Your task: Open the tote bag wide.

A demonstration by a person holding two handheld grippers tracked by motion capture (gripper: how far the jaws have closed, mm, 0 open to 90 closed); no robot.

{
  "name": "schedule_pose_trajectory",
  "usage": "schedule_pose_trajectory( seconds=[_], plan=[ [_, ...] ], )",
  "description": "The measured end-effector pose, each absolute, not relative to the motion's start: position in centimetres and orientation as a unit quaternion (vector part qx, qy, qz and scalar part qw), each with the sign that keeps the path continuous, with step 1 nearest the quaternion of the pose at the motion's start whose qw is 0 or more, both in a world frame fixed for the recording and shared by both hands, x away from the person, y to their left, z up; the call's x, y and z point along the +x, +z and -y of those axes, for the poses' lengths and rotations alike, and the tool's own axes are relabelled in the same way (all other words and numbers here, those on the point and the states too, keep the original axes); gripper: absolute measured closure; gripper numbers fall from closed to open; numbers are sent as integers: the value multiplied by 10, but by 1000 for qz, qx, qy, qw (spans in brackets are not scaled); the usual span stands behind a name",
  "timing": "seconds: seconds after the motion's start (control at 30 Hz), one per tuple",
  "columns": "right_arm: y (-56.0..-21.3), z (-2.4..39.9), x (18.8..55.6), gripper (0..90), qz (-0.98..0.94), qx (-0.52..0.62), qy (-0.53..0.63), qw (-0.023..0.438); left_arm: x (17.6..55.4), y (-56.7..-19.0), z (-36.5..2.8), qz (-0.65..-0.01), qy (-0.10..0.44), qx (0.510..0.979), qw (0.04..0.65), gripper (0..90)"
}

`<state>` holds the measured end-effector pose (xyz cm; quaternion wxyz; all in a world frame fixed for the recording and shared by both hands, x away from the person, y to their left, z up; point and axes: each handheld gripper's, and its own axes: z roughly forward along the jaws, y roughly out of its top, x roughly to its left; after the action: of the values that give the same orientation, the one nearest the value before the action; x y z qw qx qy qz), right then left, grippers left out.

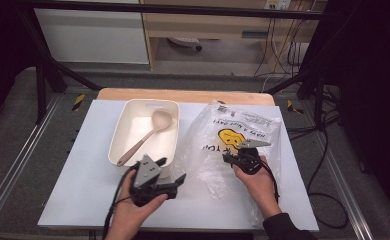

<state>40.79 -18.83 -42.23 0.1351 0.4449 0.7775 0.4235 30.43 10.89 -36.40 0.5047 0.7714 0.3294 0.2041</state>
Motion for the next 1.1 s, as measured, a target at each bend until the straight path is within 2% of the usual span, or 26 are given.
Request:
schedule_pose_trajectory(
  seconds=[0.17, 0.47, 0.63, 0.77, 0.9, 1.1],
  plan=[
    [-421, 189, 407, 900, -773, 447, 429, 137, 301, -381, -70, -312, 173, 782, 511, 417],
    [-415, 189, 404, 900, -766, 447, 439, 144, 321, -430, -16, -284, 133, 827, 466, 746],
    [-413, 191, 406, 900, -761, 449, 443, 147, 335, -446, 1, -284, 125, 840, 445, 820],
    [-412, 194, 407, 900, -753, 457, 448, 153, 347, -454, 14, -274, 149, 852, 420, 840],
    [-411, 197, 408, 900, -749, 462, 448, 154, 359, -460, 18, -288, 128, 860, 401, 859],
    [-406, 197, 413, 900, -750, 464, 441, 167, 370, -459, 16, -258, 136, 872, 393, 900]
  ],
)
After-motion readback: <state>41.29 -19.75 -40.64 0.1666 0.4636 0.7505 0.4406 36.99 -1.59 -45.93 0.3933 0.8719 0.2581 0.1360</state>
